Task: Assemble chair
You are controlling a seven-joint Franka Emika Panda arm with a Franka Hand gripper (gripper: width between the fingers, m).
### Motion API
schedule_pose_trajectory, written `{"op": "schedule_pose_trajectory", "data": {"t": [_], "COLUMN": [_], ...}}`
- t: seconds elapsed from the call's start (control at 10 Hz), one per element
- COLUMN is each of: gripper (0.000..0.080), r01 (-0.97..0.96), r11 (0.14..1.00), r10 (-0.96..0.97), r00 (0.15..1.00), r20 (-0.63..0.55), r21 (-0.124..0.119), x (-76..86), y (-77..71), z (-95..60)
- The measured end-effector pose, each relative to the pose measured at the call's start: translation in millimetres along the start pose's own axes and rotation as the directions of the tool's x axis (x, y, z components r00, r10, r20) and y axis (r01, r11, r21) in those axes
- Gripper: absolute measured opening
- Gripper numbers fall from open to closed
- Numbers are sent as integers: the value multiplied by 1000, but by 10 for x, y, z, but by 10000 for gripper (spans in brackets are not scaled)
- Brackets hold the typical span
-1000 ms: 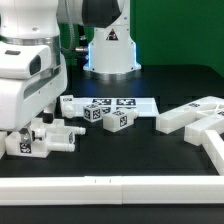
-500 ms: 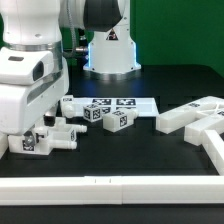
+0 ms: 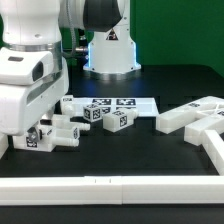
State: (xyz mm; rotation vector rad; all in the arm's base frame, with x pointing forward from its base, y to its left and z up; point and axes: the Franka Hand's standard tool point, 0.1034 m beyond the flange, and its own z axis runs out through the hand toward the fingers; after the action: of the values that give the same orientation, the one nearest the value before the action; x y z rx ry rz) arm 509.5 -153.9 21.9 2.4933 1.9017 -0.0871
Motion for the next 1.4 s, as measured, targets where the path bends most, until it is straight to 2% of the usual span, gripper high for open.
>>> {"op": "schedule_pose_trajectory", "data": {"t": [0.4,0.6,0.7,0.8,0.9,1.0,1.2,1.4], "gripper": [315,317,317,472,588,631,646,649], "r01": [1,-2,-8,-18,-18,-11,-23,-22], "r11": [1000,1000,1000,1000,1000,1000,1000,1000], "r10": [-1,2,8,18,18,11,23,22], "r00": [1000,1000,1000,1000,1000,1000,1000,1000], "r20": [0,3,6,4,2,1,1,0], "r21": [-2,-15,-18,-24,-23,-14,1,1], "x": [-4,-45,-68,-58,-55,-102,-96,-85], "y": [10,98,150,120,41,-7,-21,-65], "z": [-6,-97,-195,-238,-225,-191,-104,-68]}}
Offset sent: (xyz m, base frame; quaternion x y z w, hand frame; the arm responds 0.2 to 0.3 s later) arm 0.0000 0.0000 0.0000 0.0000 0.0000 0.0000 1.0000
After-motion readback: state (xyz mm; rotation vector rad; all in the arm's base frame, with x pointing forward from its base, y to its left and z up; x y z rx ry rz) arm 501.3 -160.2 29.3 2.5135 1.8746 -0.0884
